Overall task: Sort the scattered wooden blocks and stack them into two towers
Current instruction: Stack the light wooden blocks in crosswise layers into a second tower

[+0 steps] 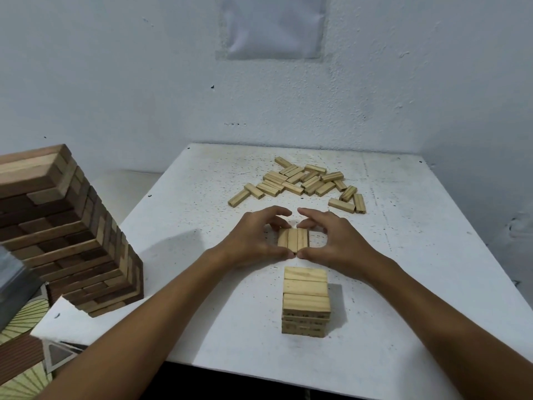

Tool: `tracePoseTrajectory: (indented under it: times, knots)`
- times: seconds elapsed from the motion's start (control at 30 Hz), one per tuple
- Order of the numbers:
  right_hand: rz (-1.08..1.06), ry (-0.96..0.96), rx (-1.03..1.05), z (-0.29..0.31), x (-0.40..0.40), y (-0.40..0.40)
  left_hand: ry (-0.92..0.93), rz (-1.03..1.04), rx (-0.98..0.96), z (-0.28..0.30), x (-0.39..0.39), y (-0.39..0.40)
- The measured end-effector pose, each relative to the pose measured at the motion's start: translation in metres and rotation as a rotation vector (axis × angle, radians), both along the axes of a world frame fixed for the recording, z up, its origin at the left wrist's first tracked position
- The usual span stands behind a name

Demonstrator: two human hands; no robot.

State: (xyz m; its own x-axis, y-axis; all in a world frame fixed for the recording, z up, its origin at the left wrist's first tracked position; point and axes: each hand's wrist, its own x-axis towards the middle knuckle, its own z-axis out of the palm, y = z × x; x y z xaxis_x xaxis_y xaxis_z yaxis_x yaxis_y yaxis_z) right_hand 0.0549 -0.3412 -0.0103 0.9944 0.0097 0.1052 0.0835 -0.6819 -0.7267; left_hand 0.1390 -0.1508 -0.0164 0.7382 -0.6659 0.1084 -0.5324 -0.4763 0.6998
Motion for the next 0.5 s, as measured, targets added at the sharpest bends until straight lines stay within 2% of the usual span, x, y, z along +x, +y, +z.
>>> tracePoseTrajectory:
  times: [0.3,0.5]
  knots:
    - [0.053,0.004,0.045,0.004,0.003,0.002,-0.008,0.025,-0.028,0.009,-0.001,-0.005]
    - [0.061,-0.053,0.056,0.038,0.001,-0.006,-0.060,-0.004,-0.071,0.049,-0.005,-0.004]
